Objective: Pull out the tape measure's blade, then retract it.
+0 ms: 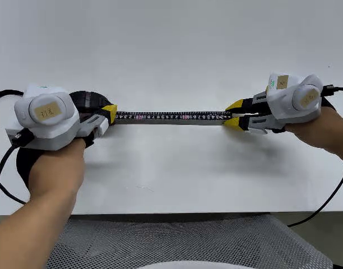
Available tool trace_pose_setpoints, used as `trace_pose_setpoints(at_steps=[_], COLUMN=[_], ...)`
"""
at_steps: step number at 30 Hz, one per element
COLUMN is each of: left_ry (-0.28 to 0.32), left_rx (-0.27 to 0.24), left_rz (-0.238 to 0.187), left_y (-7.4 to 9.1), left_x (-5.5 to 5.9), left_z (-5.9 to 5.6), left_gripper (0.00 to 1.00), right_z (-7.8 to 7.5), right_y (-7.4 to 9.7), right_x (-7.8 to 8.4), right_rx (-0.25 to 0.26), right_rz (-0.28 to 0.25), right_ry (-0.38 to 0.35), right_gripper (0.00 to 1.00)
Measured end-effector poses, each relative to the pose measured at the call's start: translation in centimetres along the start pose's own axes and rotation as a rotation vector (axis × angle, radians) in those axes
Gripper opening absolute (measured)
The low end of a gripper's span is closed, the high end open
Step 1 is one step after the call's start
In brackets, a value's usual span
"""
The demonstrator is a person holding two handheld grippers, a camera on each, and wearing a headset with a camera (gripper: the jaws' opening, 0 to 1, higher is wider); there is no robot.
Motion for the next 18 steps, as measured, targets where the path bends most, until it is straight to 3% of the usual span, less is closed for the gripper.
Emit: trace_pose_setpoints(at_steps=[10,18], left_ry=[0.0,0.005], left_rx=[0.008,0.017], left_rz=[0.007,0.006], left_y=[0.1,0.1], left_x=[0.0,0.0], left_z=[0.1,0.1], left_gripper=[0.55,0.55], right_z=[0.0,0.5], right_y=[0.1,-1.0], right_x=[-0.1,-1.2], right_rx=[-0.002,-0.017], right_rz=[0.002,-0.025], right_ry=[0.013,0.011], right_gripper=[0.11,0.1])
Point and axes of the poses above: the centre of the closed fingertips' face, and the gripper's own axes: y roughly backward along the fingers, z roughly to its left, x roughly out of its underside, the point moved 7 cm from there along y, roughly backward along the fingers, and after that the axes turned 12 degrees about x, right-handed, at the moved point
